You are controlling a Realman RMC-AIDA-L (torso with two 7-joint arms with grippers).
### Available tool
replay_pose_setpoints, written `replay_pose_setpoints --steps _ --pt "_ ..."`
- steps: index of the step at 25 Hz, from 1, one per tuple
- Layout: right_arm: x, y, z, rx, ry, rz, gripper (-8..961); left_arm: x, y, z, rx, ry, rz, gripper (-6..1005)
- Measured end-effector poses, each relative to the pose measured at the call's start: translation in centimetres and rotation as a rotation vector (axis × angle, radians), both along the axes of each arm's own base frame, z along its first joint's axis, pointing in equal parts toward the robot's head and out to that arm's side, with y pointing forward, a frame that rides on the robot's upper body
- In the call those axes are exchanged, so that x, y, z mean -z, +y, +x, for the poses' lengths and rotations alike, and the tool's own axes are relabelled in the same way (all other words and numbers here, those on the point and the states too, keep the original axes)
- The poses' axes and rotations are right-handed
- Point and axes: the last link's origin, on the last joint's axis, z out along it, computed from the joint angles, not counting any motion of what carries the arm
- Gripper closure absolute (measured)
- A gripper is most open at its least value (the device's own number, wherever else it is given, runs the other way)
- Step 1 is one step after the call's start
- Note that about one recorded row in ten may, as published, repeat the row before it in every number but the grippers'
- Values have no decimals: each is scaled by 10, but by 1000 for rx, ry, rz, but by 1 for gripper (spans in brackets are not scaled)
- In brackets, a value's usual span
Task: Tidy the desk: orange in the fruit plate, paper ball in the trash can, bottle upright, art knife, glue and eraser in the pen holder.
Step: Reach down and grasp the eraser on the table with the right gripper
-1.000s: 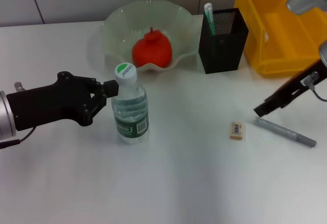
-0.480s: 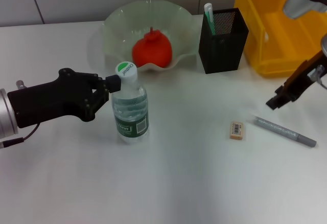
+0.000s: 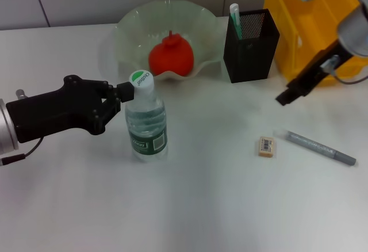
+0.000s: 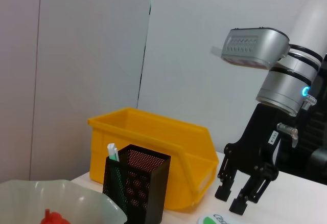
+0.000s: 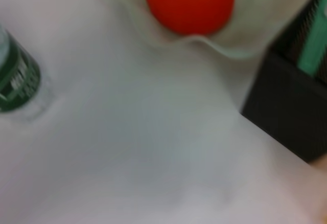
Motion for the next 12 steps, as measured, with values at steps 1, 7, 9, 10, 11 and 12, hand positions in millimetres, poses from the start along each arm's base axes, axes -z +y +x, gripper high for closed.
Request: replay_pose_setpoints --steps 1,7,9,10,11,12 --pt "0 0 0 0 0 0 520 -1 0 0 -1 0 2 964" --pt "14 -3 -5 -23 24 -70 518 -3 1 -2 -5 0 11 964" --pt "15 -5 -2 -44 18 -94 512 -3 1 -2 -6 -1 11 964" --pt "14 -6 1 -53 13 -103 509 -3 1 -2 -7 -1 11 964" --pt "14 -6 1 -53 13 -103 506 -3 0 -3 -11 -7 12 963" --pt "12 -7 7 -65 -5 -115 503 -3 -1 -3 -14 -14 13 963"
